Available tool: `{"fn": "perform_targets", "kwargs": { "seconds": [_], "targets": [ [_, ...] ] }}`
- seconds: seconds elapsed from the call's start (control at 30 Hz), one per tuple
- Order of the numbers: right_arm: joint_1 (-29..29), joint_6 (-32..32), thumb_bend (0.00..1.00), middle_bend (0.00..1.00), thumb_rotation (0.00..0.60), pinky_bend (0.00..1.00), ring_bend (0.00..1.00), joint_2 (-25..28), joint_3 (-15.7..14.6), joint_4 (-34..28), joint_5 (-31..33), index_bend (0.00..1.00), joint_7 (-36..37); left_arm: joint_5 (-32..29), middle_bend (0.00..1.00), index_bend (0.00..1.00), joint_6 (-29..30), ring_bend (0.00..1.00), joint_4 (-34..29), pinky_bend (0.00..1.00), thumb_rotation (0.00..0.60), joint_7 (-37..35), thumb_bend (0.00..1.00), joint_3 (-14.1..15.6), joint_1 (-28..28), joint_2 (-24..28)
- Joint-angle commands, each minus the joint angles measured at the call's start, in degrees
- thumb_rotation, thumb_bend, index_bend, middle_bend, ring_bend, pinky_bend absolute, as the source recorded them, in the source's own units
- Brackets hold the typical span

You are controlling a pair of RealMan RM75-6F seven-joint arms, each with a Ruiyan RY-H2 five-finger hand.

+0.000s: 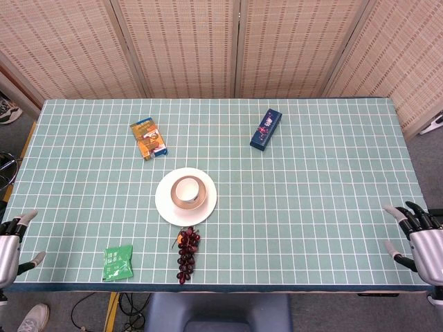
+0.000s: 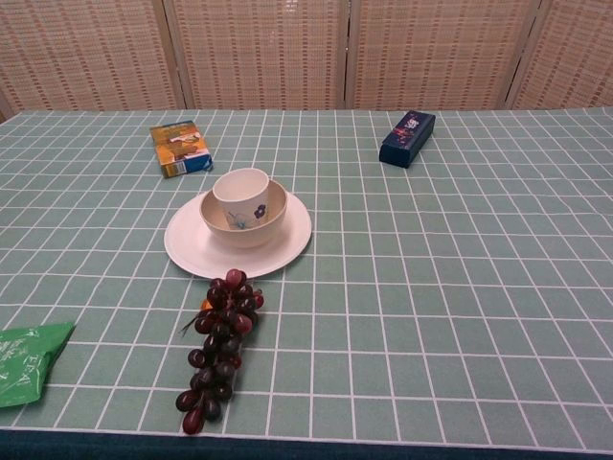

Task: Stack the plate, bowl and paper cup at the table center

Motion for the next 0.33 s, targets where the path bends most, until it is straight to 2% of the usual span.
{"fn": "perform_targets", "kwargs": {
  "seconds": [0.03,0.33],
  "targets": [
    [-1.14,0.45,0.26,0.27,0.6,0.29,0.14,-0.08,0.45,0.25,-0.48,0.21,0.5,0.13,0.28,0.19,-0.01,0.33,0.12,0.4,0.6,0.02,0.0,-0.08,-0.14,-0.21],
    [-2.8,-1.11,0.26,0.27,0.6,0.29,0.14,0.14,1.92,0.56,-0.93,0.21,1.14,0.33,0.28,0.19,-0.29,0.33,0.42,0.39,0.6,0.1,0.0,-0.02,-0.4,-0.7]
  ]
}}
